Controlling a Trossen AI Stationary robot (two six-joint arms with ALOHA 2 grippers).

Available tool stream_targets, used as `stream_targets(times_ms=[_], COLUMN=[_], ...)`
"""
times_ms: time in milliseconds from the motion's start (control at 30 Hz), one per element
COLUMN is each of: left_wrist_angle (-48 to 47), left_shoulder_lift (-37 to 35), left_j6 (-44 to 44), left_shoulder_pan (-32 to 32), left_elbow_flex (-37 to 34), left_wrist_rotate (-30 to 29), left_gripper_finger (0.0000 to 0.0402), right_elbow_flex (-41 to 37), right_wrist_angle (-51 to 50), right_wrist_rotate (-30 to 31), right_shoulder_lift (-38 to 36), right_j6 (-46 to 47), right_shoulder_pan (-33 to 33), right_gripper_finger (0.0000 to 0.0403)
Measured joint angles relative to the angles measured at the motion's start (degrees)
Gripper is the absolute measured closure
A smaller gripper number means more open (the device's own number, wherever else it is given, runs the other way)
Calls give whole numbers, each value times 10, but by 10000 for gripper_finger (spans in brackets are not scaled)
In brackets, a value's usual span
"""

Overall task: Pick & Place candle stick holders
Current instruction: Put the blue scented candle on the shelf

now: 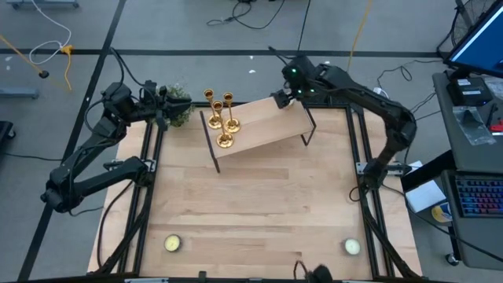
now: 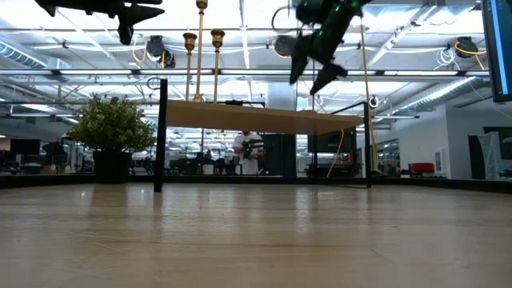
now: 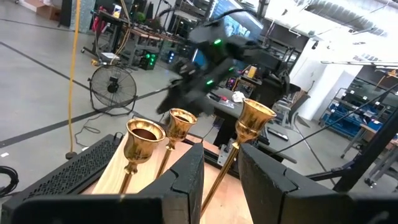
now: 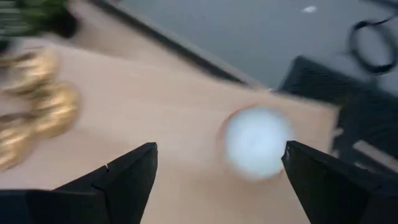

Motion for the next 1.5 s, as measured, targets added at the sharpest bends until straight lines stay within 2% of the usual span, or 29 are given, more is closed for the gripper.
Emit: stream_targets(times_ms=[167,367,433,567,733,867,1000,1233,1500], left_wrist_angle=[0,0,0,0,1,1,1,1,1], left_shoulder_lift=[0,0,0,0,0,0,0,0,0], left_j6=[1,2,2,2,2,-5,-12,-23,-23], left_shoulder_pan=[0,0,0,-1,-2,-2,-2,-2,-2], left_elbow_flex=[0,0,0,0,0,0,0,0,0], left_wrist_rotate=[11,26,26,27,28,28,29,29,29], left_gripper_finger=[300,300,300,300,300,300,300,300,300], right_elbow_flex=[0,0,-2,-43,-113,-186,-257,-370,-500], right_wrist_angle=[-105,-324,-391,-350,-369,-362,-331,-197,30], right_wrist_rotate=[-82,-149,-155,-165,-163,-168,-198,-275,-365], right_shoulder_lift=[-47,-91,-103,-157,-207,-249,-276,-290,-290], right_j6=[49,148,195,292,395,455,497,559,672], right_shoulder_pan=[44,117,146,216,304,377,454,565,655], right_gripper_finger=[73,73,73,73,73,73,73,73,73])
